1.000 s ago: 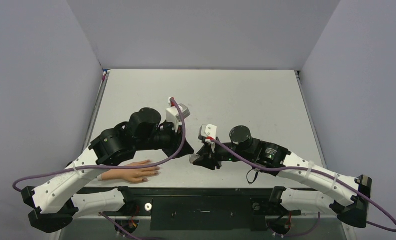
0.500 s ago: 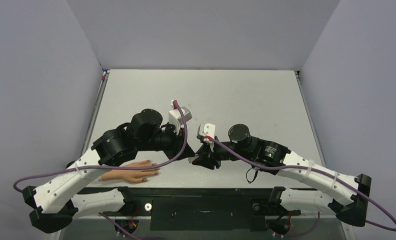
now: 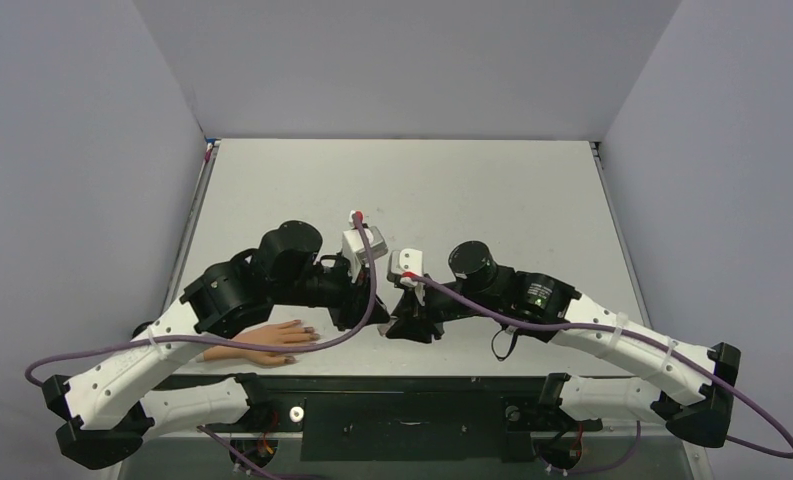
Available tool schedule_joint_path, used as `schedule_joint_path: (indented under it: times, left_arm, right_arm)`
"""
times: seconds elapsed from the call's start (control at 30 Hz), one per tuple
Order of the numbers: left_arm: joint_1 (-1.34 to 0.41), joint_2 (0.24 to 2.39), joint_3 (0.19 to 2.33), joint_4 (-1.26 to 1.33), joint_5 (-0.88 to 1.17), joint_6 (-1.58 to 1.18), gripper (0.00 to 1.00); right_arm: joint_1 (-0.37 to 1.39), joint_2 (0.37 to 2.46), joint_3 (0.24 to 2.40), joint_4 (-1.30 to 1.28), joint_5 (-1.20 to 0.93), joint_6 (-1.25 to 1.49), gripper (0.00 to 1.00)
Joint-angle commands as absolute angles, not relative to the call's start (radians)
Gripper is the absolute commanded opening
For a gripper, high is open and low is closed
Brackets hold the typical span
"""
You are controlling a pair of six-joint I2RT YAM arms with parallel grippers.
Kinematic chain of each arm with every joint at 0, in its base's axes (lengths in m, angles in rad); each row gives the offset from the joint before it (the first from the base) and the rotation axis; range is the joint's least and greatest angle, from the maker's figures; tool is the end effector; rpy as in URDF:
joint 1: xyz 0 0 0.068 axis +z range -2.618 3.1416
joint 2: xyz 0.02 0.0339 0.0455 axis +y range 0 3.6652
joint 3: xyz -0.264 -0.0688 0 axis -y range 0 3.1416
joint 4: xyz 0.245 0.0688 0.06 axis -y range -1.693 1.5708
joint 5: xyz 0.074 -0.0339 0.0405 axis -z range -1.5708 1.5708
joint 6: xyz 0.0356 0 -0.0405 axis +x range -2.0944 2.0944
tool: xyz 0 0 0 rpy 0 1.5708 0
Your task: Paint the nails
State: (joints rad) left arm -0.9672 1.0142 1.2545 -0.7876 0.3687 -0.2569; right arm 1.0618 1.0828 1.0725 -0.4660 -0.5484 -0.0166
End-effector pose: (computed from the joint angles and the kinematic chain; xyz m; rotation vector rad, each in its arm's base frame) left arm 0.1006 -0.1684 0.3984 1.0135 2.0481 -1.0803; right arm 0.0981 0.2139 0.3563 -1.4281 1.6651 1.1846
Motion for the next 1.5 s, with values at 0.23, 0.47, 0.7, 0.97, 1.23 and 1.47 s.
schedule_joint_path:
  times: [0.23, 0.47, 0.7, 0.97, 1.23, 1.47]
  left_arm:
    - [-0.982, 0.959, 1.261, -0.727, 0.623, -0.130, 0.08]
    - [-0.982, 0.931, 1.249, -0.689, 0.641, -0.123, 0.15]
    - [-0.981, 0.917, 1.277, -0.700, 0.589, -0.126, 0.50]
    - [-0.979, 0.903, 1.356, -0.730, 0.455, -0.160, 0.81]
    - [-0.979, 0.931, 1.418, -0.814, 0.321, -0.210, 0.79]
    - [-0.981, 0.929, 1.385, -0.812, 0.360, -0.262, 0.65]
  right_arm:
    - [1.041, 1.060, 1.182, -0.378, -0.788, -0.030, 0.00]
    - [1.037, 1.061, 1.187, -0.387, -0.840, -0.037, 0.00]
    - [1.038, 1.056, 1.185, -0.418, -0.847, -0.050, 0.00]
    - [1.039, 1.059, 1.176, -0.445, -0.831, -0.062, 0.00]
    - [1.039, 1.056, 1.178, -0.457, -0.812, -0.067, 0.00]
    - [1.039, 1.053, 1.189, -0.458, -0.777, -0.071, 0.00]
